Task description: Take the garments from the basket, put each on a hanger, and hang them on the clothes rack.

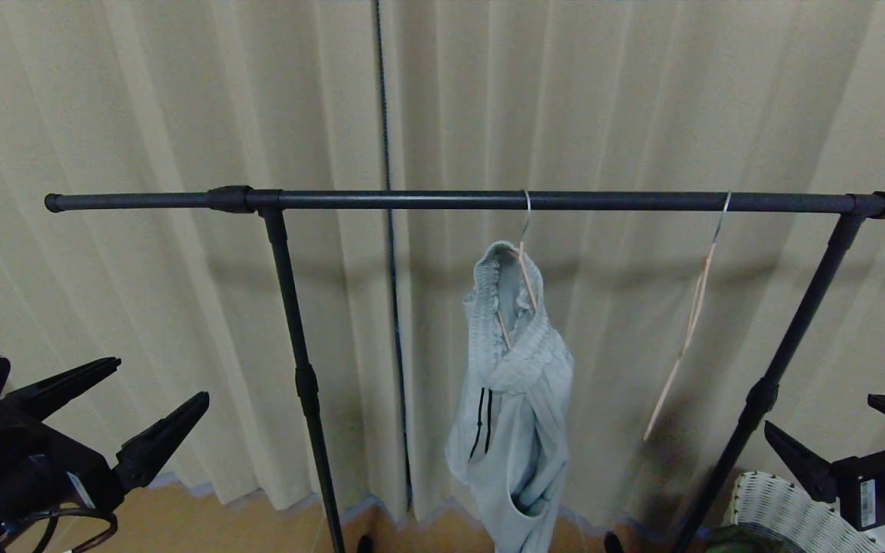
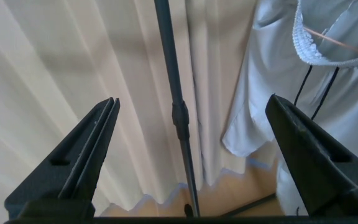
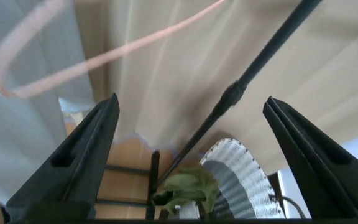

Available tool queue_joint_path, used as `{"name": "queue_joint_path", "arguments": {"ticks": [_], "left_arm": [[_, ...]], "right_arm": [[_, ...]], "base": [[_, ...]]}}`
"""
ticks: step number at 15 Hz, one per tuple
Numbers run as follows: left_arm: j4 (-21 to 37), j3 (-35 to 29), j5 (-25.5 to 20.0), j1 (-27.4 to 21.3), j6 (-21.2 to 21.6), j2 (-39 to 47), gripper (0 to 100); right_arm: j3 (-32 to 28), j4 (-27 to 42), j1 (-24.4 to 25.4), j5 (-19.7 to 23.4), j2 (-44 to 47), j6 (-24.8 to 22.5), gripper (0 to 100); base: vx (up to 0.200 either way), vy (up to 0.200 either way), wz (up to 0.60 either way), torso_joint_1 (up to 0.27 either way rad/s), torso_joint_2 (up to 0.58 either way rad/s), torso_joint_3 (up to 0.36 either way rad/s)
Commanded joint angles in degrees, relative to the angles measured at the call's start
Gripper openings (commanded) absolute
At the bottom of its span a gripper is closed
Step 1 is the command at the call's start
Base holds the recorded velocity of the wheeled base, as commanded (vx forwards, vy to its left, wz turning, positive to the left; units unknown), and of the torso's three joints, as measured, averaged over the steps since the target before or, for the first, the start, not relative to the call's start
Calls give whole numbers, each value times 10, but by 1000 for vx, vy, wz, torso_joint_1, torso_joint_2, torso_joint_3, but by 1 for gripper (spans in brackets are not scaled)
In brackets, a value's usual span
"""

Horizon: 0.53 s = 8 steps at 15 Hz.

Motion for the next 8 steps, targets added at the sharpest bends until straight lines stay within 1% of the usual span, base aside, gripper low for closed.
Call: {"name": "queue_joint_path", "arguments": {"ticks": [1,2,4,5,6,8], "left_arm": [[0,5,0,10,5,-8,100],[0,7,0,22,9,-12,100],[0,7,-1,33,11,-16,100],[0,9,-1,33,12,-16,100],[0,9,-1,32,12,-15,100],[1,9,-2,31,16,-14,100]], "right_arm": [[9,0,0,2,-1,1,100],[16,-1,0,8,-1,2,100],[27,-4,0,35,-10,11,100],[28,-2,0,68,-30,12,100],[29,-1,0,82,-43,10,100],[27,1,0,86,-50,5,100]], "base": [[0,0,0,0,0,0],[0,0,0,0,0,0],[0,0,0,0,0,0],[0,0,0,0,0,0],[0,0,0,0,0,0],[0,0,0,0,0,0]]}}
